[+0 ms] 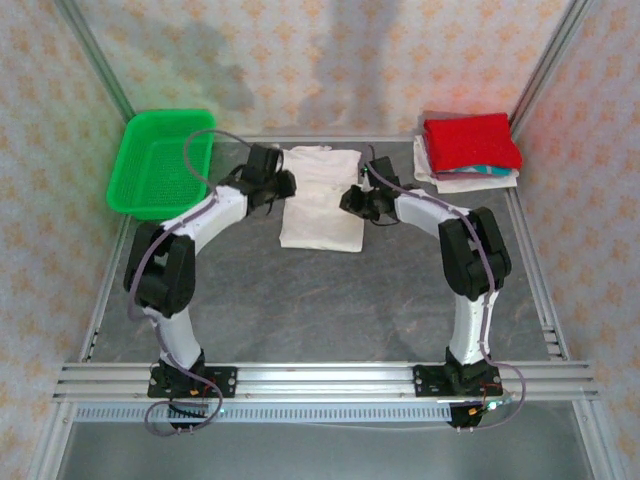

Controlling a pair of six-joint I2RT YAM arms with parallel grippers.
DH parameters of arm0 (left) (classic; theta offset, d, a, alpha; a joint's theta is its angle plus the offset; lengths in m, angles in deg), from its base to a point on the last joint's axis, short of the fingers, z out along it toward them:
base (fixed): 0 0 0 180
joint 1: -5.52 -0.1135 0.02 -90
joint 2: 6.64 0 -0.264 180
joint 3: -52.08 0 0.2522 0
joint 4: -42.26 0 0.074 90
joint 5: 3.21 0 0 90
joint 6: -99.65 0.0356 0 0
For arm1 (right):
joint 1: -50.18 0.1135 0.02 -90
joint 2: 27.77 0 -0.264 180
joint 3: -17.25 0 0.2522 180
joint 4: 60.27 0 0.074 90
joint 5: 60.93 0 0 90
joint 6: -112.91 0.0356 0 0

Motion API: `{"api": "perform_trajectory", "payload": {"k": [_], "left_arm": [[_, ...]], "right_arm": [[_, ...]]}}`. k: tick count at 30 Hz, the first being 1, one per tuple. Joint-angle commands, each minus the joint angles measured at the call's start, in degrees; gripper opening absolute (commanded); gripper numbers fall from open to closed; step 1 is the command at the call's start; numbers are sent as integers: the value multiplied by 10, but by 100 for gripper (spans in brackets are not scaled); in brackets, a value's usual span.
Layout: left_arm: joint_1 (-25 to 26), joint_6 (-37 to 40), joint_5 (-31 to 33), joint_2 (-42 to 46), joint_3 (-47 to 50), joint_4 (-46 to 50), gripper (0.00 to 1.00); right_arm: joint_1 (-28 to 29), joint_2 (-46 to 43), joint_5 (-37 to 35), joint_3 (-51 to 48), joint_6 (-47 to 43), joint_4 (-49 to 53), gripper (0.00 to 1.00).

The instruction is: Fold and stack the t-shirts

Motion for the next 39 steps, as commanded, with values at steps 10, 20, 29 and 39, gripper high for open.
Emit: {"api": "perform_trajectory", "payload": {"k": [10, 20, 29, 39], "left_arm": [[29, -61, -26, 32, 249, -123, 4], [55, -99, 23, 98, 359, -107, 0], [57, -110, 41, 133, 386, -88, 0], [58, -155, 6, 316, 448, -36, 5]], "right_arm": [[18, -35, -10, -35, 6, 2, 20], [30, -54, 11, -63, 25, 20, 20], [42, -75, 41, -243, 81, -112, 18], [85, -168, 42, -305, 87, -87, 19]]}}
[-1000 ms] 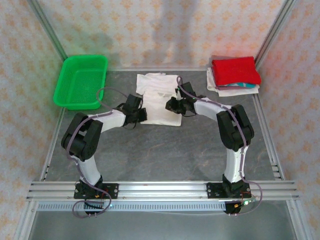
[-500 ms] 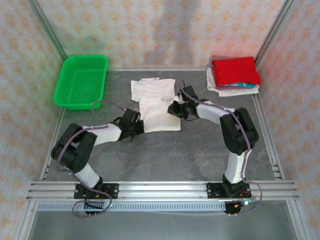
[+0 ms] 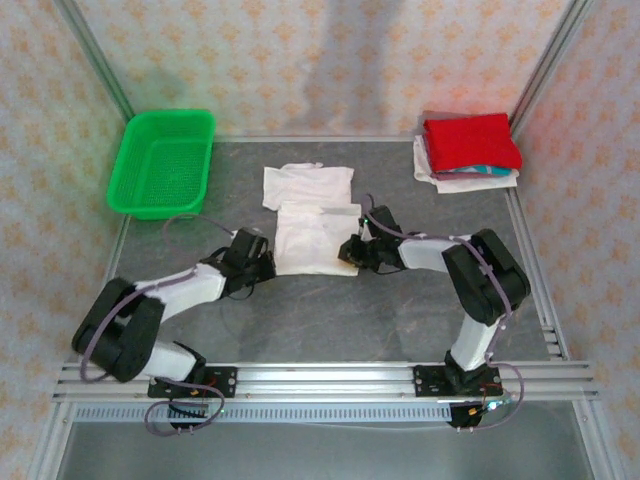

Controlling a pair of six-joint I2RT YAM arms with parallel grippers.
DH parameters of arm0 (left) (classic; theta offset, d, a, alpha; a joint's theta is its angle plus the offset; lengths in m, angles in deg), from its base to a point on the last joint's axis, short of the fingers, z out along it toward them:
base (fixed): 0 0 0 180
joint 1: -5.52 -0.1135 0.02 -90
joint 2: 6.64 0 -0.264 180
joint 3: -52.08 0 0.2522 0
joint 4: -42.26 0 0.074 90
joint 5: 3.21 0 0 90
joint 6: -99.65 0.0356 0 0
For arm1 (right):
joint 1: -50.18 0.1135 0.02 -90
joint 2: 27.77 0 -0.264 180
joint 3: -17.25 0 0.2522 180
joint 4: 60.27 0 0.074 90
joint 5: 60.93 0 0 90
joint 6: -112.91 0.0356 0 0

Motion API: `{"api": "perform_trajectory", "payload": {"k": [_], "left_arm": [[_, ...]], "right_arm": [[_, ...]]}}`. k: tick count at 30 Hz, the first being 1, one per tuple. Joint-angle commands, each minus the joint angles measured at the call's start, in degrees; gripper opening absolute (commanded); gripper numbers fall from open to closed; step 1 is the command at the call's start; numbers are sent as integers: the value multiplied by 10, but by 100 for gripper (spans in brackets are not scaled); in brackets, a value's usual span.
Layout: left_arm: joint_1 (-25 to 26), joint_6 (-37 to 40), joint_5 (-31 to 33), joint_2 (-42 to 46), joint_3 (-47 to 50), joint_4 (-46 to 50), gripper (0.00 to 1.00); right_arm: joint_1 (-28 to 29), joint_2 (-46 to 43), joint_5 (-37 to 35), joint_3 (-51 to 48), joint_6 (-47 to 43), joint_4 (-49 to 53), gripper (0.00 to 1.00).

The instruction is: Fold and stack the t-shirts

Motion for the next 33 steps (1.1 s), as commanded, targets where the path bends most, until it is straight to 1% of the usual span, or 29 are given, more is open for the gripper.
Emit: {"api": "perform_trajectory", "payload": {"k": [1, 3, 5, 6, 9, 12, 15, 25, 33], "left_arm": [[3, -29, -11, 78, 22, 46, 9], [3, -26, -23, 114, 32, 56, 18], [3, -23, -42, 135, 38, 56, 25], [3, -21, -52, 138, 39, 56, 33], [1, -7, -79, 121, 33, 43, 39], [1, 8, -98, 82, 13, 34, 40], [1, 6, -121, 47, 4, 4, 41], [1, 25, -108, -25, -15, -23, 42], [0, 33, -89, -66, -36, -27, 41]], "right_arm": [[24, -68, -15, -22, 6, 49, 22], [25, -118, -40, -44, 21, 51, 30], [22, -159, -79, -59, 31, 64, 41], [17, -169, -87, -63, 34, 70, 43], [8, -169, -91, -60, 35, 87, 46], [6, -145, -85, -55, 41, 84, 47], [7, -125, -72, -57, 49, 67, 48], [6, -125, -67, -88, 57, 42, 48], [13, -155, -50, -130, 69, 10, 49]]}}
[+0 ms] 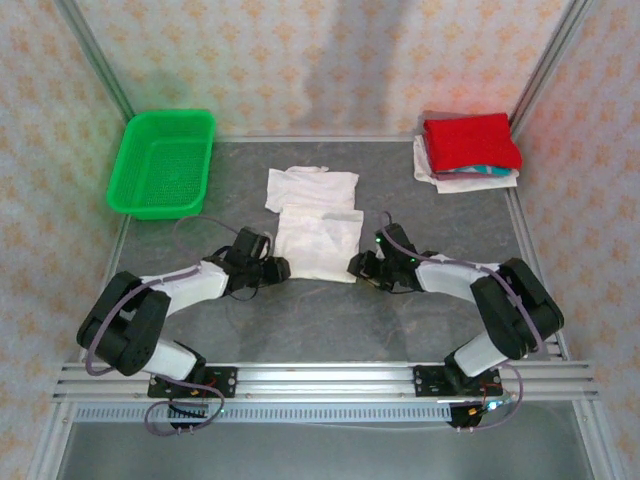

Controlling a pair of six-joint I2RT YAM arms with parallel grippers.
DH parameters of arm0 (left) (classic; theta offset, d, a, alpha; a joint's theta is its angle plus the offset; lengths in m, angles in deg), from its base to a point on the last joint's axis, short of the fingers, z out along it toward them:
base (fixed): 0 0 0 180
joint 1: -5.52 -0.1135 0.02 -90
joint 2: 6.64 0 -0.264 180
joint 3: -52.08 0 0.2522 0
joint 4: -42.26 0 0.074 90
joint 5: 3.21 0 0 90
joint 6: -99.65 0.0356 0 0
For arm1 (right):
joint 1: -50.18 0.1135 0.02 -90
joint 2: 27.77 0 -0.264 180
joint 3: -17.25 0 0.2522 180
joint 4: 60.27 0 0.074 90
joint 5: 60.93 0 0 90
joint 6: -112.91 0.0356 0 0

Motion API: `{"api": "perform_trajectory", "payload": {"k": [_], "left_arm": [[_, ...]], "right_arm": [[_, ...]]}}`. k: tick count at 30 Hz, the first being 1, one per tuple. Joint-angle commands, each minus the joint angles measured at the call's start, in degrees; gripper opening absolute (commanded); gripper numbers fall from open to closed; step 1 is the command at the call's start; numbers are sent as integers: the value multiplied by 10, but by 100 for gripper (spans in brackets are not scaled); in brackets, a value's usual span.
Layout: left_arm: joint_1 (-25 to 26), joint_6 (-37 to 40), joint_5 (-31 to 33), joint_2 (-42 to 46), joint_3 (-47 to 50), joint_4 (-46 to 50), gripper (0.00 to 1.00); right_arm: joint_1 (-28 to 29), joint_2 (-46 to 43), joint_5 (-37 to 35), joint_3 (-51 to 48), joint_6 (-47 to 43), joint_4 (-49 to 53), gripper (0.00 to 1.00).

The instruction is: Fold and stack the t-shirts

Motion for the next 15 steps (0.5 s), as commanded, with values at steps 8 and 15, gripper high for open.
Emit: {"api": "perform_trajectory", "payload": {"k": [8, 15], "left_arm": [[-1, 10, 56, 13, -15, 36, 40], [-13, 16, 59, 29, -6, 43, 40]], "right_arm": [[16, -46, 11, -33, 18, -33, 51], [23, -16, 21, -17, 19, -49, 52]]}}
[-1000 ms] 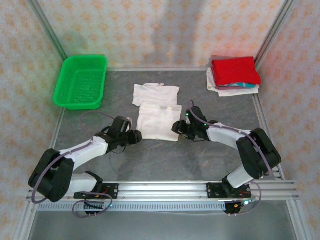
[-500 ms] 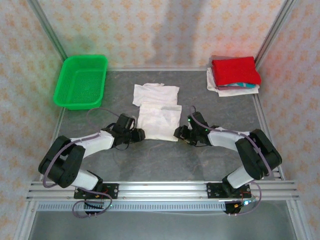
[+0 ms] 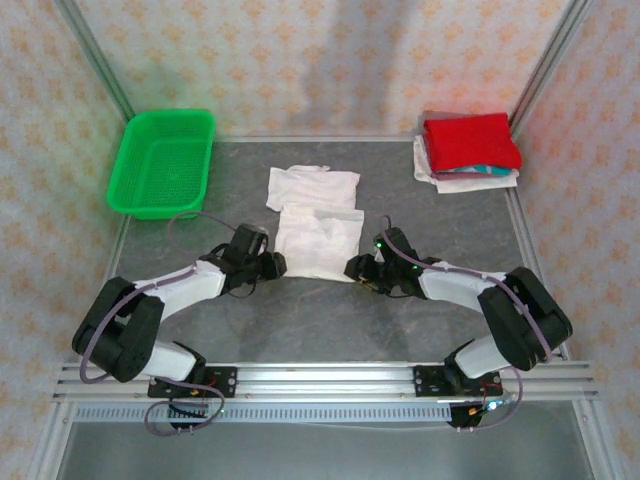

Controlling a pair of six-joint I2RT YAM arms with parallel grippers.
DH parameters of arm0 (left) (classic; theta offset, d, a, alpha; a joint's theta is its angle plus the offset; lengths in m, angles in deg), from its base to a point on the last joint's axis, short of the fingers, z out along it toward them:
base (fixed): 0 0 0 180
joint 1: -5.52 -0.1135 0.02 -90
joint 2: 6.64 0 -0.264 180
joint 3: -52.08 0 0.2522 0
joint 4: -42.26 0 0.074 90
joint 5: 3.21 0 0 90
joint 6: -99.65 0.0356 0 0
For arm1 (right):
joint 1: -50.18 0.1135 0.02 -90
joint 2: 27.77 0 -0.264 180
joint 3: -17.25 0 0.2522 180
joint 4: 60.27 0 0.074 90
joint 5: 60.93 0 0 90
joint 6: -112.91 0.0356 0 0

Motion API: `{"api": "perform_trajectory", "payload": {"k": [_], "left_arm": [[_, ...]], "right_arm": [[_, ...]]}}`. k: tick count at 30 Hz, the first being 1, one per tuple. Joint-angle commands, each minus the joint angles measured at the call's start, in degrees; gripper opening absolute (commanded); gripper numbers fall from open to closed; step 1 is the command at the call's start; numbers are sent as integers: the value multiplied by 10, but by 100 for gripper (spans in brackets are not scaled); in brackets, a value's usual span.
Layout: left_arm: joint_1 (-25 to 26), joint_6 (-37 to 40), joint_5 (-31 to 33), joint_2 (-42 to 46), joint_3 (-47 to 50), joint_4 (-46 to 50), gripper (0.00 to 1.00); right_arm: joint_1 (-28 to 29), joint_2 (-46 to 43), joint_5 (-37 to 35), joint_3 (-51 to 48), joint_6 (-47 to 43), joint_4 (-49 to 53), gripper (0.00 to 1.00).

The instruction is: Fold and stack the t-shirts

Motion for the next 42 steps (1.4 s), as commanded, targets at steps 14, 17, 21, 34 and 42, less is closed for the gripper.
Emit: {"api": "perform_trajectory", "payload": {"k": [14, 17, 21, 34, 42], "left_arm": [[-11, -6, -20, -58, 7, -41, 38], [-9, -11, -30, -66, 13, -63, 35], [-6, -18, -35, -76, 7, -79, 29], [7, -28, -27, -68, -11, -79, 2], [5, -22, 7, -25, -2, -43, 0]], "right_arm": [[14, 74, 8, 38, 14, -60, 42], [14, 85, 7, 47, 14, -65, 40], [14, 103, 16, 57, 16, -76, 35], [14, 107, 9, 102, -8, -51, 19], [14, 94, -10, 99, -18, -35, 0]]}}
